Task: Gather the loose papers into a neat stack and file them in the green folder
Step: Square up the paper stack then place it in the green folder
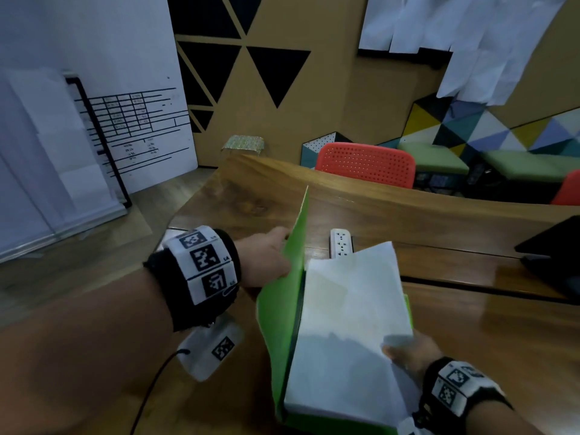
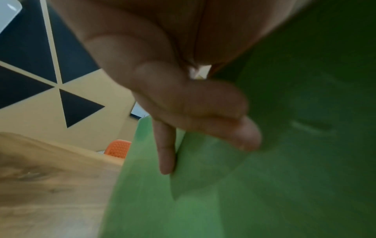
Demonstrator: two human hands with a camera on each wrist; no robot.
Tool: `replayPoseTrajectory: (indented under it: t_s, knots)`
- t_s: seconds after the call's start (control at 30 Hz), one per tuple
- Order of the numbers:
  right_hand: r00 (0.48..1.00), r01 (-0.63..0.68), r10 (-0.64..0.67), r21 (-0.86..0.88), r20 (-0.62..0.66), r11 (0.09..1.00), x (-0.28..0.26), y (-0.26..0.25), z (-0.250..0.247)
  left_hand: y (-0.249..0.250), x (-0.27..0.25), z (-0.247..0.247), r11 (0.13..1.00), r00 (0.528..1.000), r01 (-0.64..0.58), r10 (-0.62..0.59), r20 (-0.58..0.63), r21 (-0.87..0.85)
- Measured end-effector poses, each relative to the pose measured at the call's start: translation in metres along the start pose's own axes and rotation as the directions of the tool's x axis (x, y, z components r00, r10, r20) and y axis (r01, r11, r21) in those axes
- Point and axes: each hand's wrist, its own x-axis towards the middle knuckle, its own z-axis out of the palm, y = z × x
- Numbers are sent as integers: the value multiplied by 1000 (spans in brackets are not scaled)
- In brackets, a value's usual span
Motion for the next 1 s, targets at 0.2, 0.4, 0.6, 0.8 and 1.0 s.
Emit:
replayPoseTrajectory:
  t_s: [0.2,0.4,0.6,0.8,1.0]
  knots:
    - [999,31,-30,-76,14,997,-22,20,27,-13,-17,24,996,995,78,-76,70,-34]
    - [997,71,-71,-9,-2,997,-28,21,34,-27,-26,20,996,997,53,-48,67,-78]
    - [998,65,-65,5,10,998,-19,28,41,-44,-31,16,997,999,18,-16,32,-78]
    - [998,53,-52,71,-17,996,-12,27,36,-54,-27,12,997,999,30,-28,17,-76]
    - [999,28,-31,186,16,982,-5,34,33,-55,-26,10,995,999,38,-36,25,-98]
